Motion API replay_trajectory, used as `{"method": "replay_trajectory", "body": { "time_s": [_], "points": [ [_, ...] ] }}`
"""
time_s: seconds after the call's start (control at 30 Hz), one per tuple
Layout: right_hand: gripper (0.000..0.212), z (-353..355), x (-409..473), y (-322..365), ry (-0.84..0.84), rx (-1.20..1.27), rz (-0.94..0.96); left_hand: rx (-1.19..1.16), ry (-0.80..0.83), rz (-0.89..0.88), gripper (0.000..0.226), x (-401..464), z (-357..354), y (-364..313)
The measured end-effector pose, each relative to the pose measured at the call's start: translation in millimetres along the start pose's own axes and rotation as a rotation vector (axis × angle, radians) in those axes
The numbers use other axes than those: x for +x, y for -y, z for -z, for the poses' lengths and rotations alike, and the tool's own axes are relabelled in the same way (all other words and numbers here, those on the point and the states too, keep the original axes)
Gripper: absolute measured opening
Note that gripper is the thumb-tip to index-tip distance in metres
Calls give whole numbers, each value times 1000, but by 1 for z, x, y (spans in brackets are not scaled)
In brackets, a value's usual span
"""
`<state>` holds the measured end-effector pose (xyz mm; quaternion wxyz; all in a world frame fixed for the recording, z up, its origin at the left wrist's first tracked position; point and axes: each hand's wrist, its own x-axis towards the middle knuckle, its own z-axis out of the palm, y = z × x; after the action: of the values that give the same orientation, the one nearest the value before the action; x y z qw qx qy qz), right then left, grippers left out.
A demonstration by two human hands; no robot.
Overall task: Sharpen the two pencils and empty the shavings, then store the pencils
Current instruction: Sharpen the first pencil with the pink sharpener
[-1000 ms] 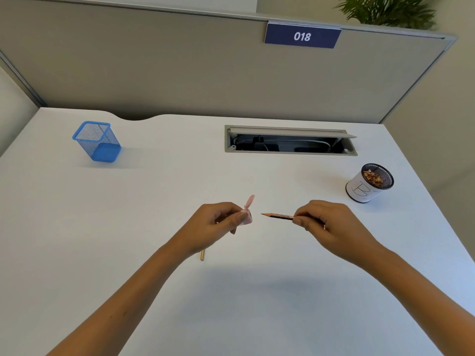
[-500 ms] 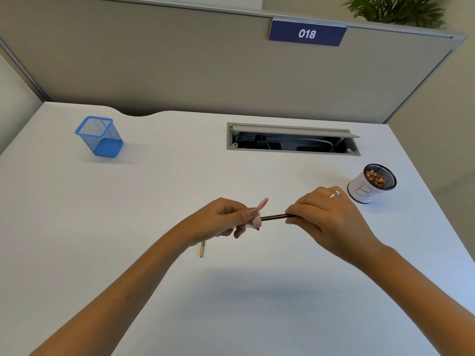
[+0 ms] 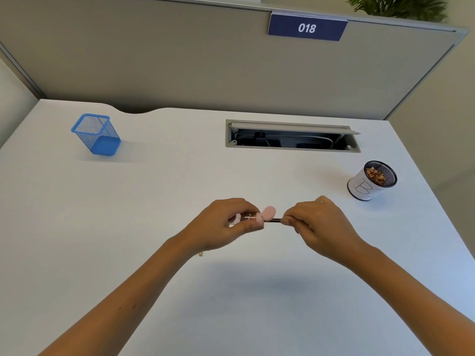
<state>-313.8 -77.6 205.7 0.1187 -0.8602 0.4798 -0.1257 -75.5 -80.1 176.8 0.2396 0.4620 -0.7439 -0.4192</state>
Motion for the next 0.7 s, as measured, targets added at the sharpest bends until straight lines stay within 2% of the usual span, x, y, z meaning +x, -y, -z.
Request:
{"method": "replay_trajectory", "body": {
  "time_s": [0.1, 0.17, 0.37, 0.47, 0.57, 0.7],
  "points": [
    [32, -2, 1, -5, 122, 87, -127, 76, -23, -56, 21, 0, 2, 6],
    [28, 0, 1, -9, 172, 137, -191, 4, -62, -9, 19, -2, 5, 13],
    [26, -8, 0, -17, 185, 262, -289, -157, -222, 124, 21, -13, 13, 43],
    [18, -23, 2, -20, 127, 372, -342, -245, -294, 181, 30, -21, 10, 64],
    [10, -53, 6, -21, 6, 421, -452, -304, -418, 301, 30, -29, 1, 84],
    [9, -99, 14, -10, -119, 463, -638, -243, -564, 410, 35, -36, -18, 113]
  ]
}}
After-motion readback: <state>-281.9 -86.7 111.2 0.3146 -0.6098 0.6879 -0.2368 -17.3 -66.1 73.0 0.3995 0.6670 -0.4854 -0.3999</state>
